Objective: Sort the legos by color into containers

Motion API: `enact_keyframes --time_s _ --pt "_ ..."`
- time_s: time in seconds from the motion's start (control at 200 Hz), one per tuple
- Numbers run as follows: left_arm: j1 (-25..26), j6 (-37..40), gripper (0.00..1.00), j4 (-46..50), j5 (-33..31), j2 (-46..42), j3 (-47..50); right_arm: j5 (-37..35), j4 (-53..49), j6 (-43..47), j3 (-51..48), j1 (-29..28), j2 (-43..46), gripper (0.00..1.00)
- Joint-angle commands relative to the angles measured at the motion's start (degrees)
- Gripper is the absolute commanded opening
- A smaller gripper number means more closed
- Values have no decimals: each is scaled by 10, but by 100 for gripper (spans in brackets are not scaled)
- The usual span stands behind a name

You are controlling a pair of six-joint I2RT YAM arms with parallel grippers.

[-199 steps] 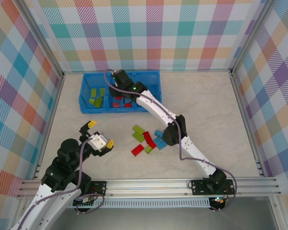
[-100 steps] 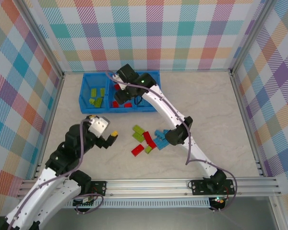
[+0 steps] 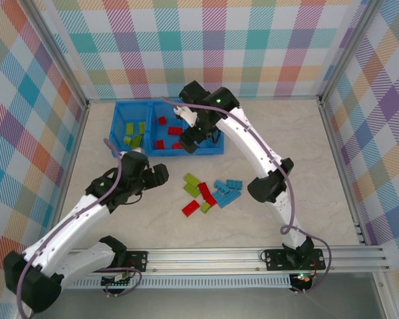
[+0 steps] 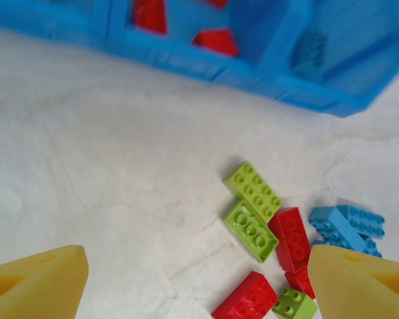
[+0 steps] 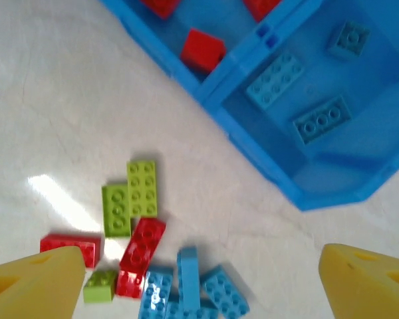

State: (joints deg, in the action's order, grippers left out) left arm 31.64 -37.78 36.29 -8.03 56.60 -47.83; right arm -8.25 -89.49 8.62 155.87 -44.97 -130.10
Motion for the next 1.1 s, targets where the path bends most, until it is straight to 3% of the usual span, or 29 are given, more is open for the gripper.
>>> enact_keyframes --time_s 0.0,0.095,0.26,0.525,0.69,0.825,1.095 --pt "24 -128 86 24 9 61 -24 39 12 28 -96 -2 86 97" --pt "46 -197 86 -12 14 122 -31 76 89 26 -255 -1 185 100" --pt "66 -252 88 -47 -2 221 -65 135 232 -5 -516 -1 347 100" --pt "66 -271 87 -63 1 380 -146 149 332 -74 -777 -1 538 100" --pt "65 -258 78 -86 35 460 -190 131 344 -95 -850 -1 612 99" --pt "64 -253 69 -74 18 508 -219 133 345 -95 -859 -1 629 100" --pt "64 -251 40 -51 10 529 -220 149 345 -97 -860 -1 617 100"
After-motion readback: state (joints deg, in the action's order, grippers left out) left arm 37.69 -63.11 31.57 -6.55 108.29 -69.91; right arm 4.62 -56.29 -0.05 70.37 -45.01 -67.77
